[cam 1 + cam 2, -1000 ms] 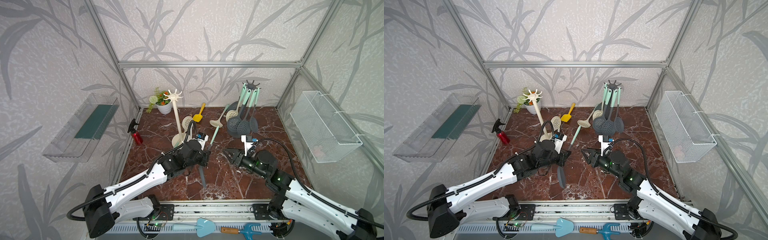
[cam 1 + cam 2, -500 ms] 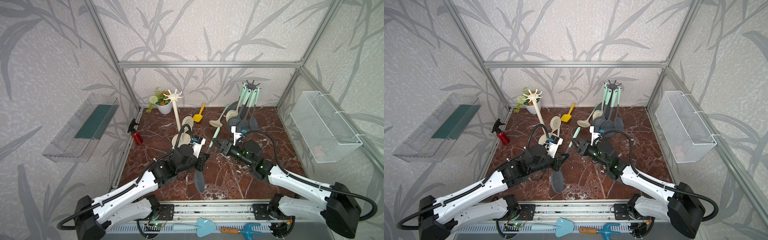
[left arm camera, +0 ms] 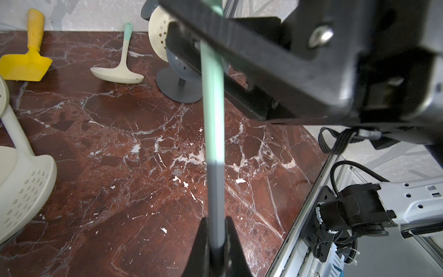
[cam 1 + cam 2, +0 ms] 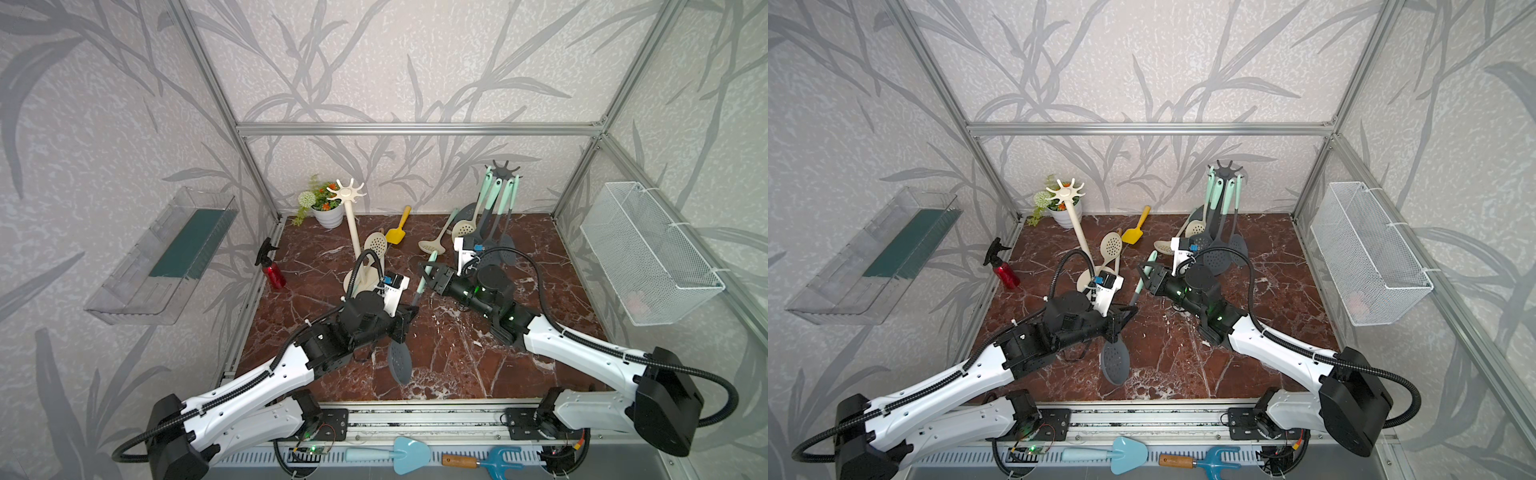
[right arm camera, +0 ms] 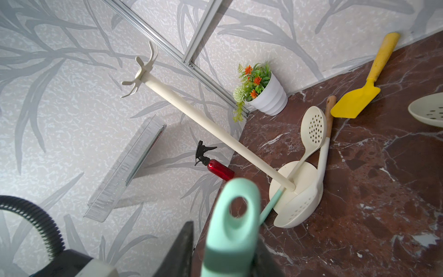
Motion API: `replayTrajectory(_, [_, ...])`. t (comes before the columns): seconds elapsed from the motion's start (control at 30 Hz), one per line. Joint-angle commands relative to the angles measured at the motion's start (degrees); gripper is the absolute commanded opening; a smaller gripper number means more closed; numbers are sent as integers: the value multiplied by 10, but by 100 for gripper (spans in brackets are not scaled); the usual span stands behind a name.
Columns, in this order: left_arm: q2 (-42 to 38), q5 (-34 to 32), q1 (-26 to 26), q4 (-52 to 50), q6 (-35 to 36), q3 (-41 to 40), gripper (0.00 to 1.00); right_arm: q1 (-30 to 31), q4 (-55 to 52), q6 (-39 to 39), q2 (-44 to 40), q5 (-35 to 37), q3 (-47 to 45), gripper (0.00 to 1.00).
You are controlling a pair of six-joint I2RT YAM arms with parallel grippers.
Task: Hang the skimmer on the kitchen utensil rack
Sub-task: Pick up the skimmer from the center of the board.
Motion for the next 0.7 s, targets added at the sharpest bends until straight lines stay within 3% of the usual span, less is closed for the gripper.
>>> replayTrajectory(0.0, [-11,9,-2,9,10,-6,0,2,1,-44,1,-9,31,22])
replayTrajectory(0.13, [-21,-1,-3,-3,10,-8,1,2,-15,-92,-4,-30,47,8])
replayTrajectory(0.27, [-27,-7,-2,-12,6,-8,11,2,-8,-128,-11,-55,43,3])
replayTrajectory(0.5, [-33,-32,-2,-24,-4,7,21,3,0,-197,-22,-141,34,3])
replayTrajectory(0.67, [-9,-6,1,-7,7,29,26,3,-2,-223,-40,-175,28,3])
